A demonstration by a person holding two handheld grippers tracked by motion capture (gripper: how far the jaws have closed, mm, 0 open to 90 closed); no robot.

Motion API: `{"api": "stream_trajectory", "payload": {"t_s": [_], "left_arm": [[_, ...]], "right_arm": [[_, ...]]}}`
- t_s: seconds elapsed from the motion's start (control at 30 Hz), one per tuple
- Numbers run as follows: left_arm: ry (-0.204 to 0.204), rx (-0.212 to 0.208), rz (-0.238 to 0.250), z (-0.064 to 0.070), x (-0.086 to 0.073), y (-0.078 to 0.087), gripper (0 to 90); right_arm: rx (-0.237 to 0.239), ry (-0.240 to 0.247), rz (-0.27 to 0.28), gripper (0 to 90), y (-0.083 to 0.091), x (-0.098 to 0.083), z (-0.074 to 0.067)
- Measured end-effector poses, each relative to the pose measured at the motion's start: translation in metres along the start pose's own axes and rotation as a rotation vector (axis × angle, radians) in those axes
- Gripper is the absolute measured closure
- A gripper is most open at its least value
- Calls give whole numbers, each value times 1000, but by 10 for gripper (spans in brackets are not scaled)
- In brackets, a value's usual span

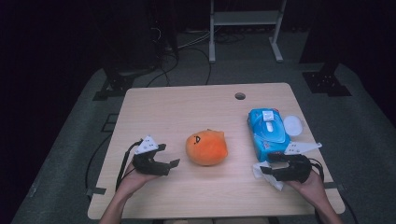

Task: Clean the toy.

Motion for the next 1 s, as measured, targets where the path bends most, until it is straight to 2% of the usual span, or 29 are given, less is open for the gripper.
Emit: {"api": "stream_trajectory", "payload": {"t_s": [0.67, 0.83, 1.0], "left_arm": [[39, 17, -14, -4, -25, 11, 148], [42, 19, -30, -4, -32, 12, 145], [53, 22, -22, -5, -36, 13, 144]], "right_arm": [[-1, 1, -7, 334, 0, -2, 0], [0, 0, -10, 334, -1, -2, 0], [1, 1, -11, 335, -2, -2, -1]]}}
Point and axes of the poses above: each handheld gripper's, and its own axes: y roughly backward along the jaws, x roughly out of its top, z roughly to its right, the point moved 7 cm from there along -y, roughly forward along the jaws
